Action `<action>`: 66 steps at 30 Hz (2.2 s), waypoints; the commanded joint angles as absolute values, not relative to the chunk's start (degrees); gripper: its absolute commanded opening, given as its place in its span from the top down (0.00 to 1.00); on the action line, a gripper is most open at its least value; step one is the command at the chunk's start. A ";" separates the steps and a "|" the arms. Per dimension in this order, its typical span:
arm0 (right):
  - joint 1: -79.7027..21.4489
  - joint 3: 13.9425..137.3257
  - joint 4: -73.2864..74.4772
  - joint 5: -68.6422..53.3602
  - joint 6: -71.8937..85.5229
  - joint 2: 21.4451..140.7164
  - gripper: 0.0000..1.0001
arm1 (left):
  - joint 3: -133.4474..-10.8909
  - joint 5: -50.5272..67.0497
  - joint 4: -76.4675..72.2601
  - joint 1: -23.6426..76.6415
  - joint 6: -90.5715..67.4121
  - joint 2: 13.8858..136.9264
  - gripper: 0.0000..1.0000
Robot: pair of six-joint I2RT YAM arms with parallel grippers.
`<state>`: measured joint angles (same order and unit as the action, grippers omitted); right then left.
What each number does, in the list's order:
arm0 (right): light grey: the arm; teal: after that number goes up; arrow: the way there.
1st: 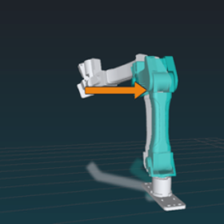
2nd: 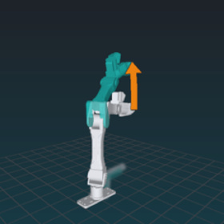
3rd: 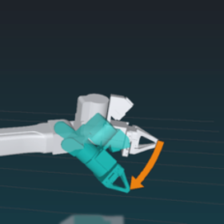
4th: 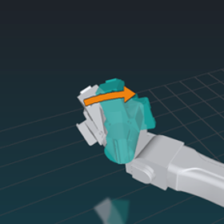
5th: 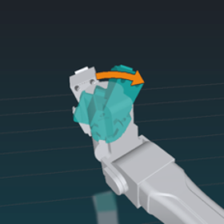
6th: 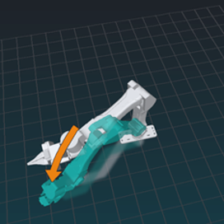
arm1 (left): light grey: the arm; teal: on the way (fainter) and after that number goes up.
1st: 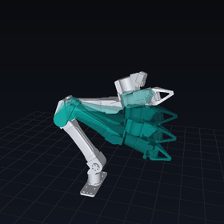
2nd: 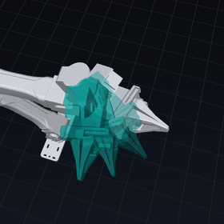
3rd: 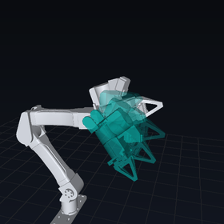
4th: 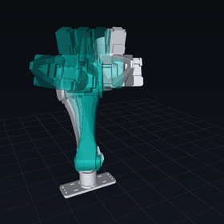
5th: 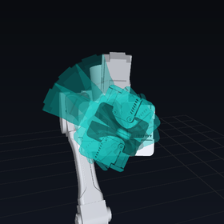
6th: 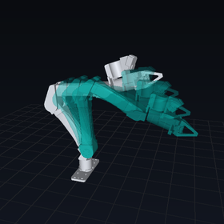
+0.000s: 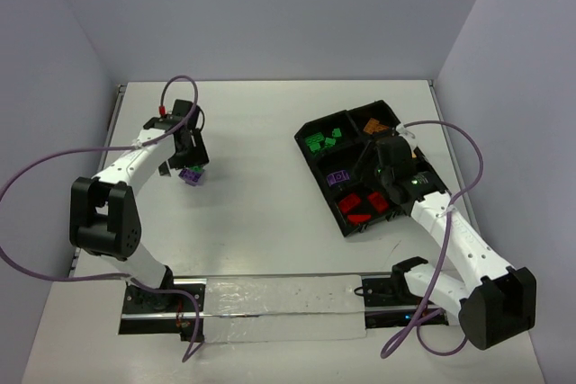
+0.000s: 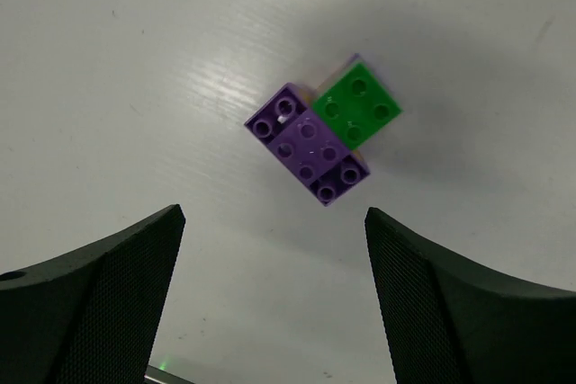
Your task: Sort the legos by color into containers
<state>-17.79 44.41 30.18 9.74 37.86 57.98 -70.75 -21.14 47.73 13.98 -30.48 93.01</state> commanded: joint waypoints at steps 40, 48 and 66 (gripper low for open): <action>-18.47 48.07 28.04 8.46 35.67 60.09 0.22 | -57.42 -15.56 29.09 11.07 -58.61 93.57 0.35; -18.54 48.25 27.77 8.64 35.77 59.88 0.22 | -57.22 -14.65 28.48 11.07 -59.35 94.36 0.51; -24.64 56.34 21.52 -9.33 25.77 60.39 0.22 | -66.20 31.83 20.55 11.07 -30.25 90.13 1.00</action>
<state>-20.05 50.79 26.54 0.24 32.16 60.83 -61.30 9.01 26.05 11.16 -40.56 92.97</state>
